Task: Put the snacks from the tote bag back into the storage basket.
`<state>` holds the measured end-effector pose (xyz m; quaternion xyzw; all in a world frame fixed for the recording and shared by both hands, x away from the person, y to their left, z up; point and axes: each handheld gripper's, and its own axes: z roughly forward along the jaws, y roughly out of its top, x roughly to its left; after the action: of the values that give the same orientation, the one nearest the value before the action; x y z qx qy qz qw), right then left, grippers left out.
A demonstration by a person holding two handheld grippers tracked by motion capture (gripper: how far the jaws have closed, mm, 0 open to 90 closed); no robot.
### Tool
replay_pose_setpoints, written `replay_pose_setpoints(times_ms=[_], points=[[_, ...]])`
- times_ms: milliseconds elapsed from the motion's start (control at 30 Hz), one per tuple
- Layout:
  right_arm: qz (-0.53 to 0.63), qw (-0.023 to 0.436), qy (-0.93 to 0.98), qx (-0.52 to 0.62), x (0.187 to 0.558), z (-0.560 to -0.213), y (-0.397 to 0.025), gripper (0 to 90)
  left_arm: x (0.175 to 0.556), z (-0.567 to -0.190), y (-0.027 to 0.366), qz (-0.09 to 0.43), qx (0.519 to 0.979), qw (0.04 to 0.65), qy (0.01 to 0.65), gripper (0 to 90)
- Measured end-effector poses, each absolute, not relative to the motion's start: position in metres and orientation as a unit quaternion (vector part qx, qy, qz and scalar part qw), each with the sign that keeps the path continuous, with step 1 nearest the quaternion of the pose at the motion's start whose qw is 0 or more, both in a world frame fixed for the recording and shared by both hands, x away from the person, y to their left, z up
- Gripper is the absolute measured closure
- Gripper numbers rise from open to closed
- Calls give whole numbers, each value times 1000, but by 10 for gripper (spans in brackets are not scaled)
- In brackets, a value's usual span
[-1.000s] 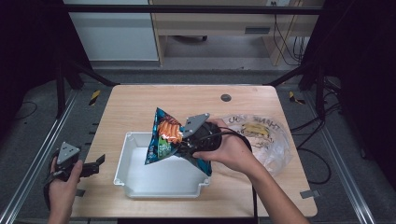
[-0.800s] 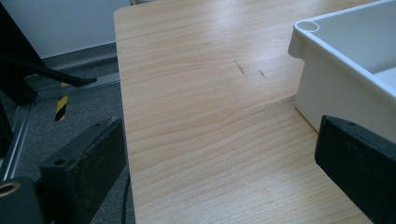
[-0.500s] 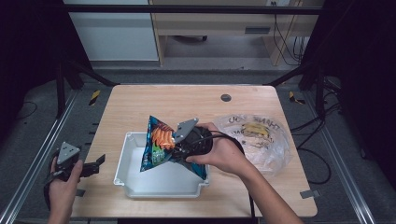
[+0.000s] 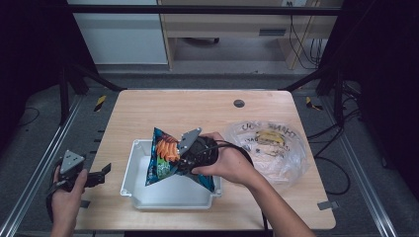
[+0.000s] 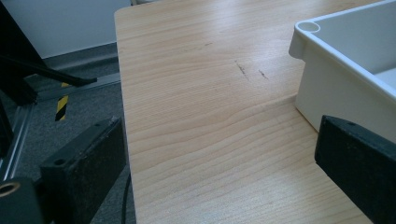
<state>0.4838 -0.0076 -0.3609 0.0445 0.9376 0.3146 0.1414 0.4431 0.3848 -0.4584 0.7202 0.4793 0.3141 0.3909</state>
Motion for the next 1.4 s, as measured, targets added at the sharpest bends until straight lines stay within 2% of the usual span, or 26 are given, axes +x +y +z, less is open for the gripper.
replay_pose_setpoints(times_ms=[1400], points=[[281,113,953,19,488,-388,23,414,444,-459,384,313,721,390,479,21]])
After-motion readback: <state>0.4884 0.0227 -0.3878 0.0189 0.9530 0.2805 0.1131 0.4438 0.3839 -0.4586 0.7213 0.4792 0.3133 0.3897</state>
